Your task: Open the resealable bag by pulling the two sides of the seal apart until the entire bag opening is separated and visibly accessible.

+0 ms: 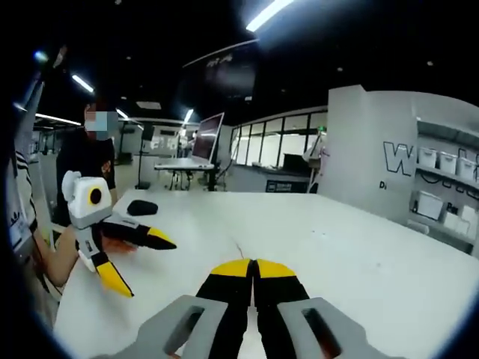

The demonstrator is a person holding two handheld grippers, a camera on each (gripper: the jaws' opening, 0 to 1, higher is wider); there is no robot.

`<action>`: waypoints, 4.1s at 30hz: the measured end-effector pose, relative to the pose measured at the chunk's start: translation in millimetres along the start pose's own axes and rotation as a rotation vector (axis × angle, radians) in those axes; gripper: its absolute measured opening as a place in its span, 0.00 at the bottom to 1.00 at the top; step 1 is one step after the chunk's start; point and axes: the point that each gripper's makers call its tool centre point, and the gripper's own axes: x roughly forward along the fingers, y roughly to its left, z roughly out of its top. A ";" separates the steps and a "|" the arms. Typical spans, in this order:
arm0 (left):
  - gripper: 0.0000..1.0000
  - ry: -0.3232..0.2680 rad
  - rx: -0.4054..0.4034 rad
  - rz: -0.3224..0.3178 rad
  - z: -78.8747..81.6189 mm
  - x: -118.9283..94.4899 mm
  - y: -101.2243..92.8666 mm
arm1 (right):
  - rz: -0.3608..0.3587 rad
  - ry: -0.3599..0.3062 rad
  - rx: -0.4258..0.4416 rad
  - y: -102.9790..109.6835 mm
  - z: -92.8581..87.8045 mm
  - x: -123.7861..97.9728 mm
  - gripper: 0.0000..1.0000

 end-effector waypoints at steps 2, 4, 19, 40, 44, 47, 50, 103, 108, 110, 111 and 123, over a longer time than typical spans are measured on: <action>0.65 0.001 -0.003 -0.003 -0.1 0.3 -1.4 | -0.001 -0.002 0.000 0.4 0.7 -0.7 0.00; 0.64 0.005 -0.007 -0.003 -0.5 0.5 -2.3 | -0.002 -0.006 0.002 0.5 2.2 -1.7 0.00; 0.59 -0.003 -0.008 -0.022 3.7 4.7 -9.6 | 0.002 -0.019 0.040 5.0 5.9 -5.9 0.00; 0.51 -0.012 -0.062 -0.043 8.2 9.5 -11.9 | 0.018 -0.028 0.073 9.9 5.5 -6.8 0.00; 0.51 -0.011 -0.061 -0.048 8.5 11.2 -13.7 | 0.022 -0.030 0.078 11.0 5.6 -7.3 0.00; 0.51 -0.012 -0.060 -0.050 8.7 12.3 -14.2 | 0.025 -0.035 0.082 12.0 6.7 -7.8 0.00; 0.51 -0.016 -0.057 -0.053 9.5 13.3 -15.3 | 0.031 -0.043 0.090 13.4 8.2 -8.6 0.00; 0.36 -0.051 -0.258 -0.113 23.4 29.8 -27.1 | 0.070 -0.058 0.139 20.5 8.8 -15.2 0.00; 0.35 -0.062 -0.296 -0.120 26.4 30.9 -25.9 | 0.076 -0.059 0.141 22.7 9.3 -15.3 0.00; 0.34 -0.076 -0.357 -0.127 30.4 32.0 -26.6 | 0.078 -0.060 0.142 23.4 9.4 -15.3 0.00; 0.33 -0.080 -0.365 -0.139 31.9 32.5 -27.7 | 0.079 -0.060 0.143 23.7 9.4 -15.3 0.00; 0.34 -0.101 -0.406 -0.136 37.8 38.1 -27.5 | 0.083 -0.062 0.147 25.4 10.2 -15.5 0.00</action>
